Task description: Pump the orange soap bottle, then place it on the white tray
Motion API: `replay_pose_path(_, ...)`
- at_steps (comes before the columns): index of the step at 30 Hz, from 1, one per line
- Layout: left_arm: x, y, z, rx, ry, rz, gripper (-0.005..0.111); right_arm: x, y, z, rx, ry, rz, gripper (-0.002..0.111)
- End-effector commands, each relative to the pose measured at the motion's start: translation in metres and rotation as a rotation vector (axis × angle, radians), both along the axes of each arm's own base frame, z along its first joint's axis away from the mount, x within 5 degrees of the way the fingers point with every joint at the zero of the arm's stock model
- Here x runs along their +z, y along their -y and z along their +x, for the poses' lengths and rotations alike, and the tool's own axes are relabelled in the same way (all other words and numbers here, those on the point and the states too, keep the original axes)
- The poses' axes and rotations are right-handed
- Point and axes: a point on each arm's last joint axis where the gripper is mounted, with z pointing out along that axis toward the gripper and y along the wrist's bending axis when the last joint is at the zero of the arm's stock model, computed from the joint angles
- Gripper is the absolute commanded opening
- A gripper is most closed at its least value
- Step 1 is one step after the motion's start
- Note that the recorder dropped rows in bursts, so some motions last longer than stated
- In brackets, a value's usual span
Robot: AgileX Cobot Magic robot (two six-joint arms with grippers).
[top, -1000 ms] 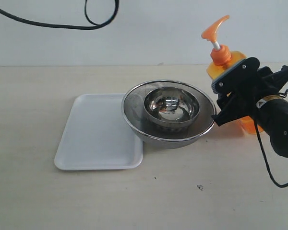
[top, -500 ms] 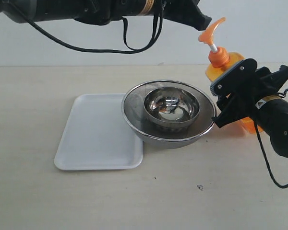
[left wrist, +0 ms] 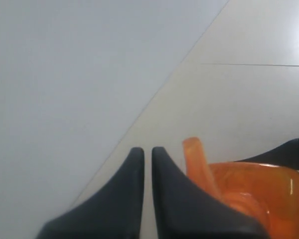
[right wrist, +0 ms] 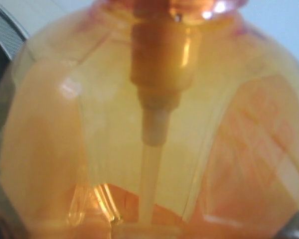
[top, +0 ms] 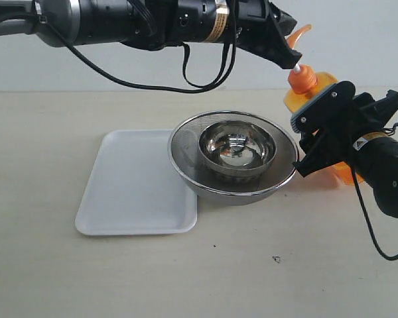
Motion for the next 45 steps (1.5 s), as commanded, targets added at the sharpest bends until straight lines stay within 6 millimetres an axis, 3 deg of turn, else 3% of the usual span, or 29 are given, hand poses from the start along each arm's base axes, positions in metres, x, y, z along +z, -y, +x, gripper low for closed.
replay_pose_path(1,0.009,0.006,-0.001,-0.036,0.019,-0.023,0.005,-0.011,0.001,-0.005,-0.007,-0.102,0.007,0.001)
replay_pose_path(15,0.006,0.009,-0.001,-0.067,0.008,-0.023,0.005,-0.011,0.001,-0.005,-0.007,-0.102,0.007,0.001)
replay_pose_path(34,0.012,0.018,-0.025,-0.302,-0.094,-0.073,0.005,-0.011,0.001,-0.005,-0.01,-0.102,0.01,0.001)
replay_pose_path(45,0.026,0.01,-0.022,-0.211,-0.104,-0.114,0.005,-0.011,0.001,-0.005,-0.01,-0.102,0.01,0.001)
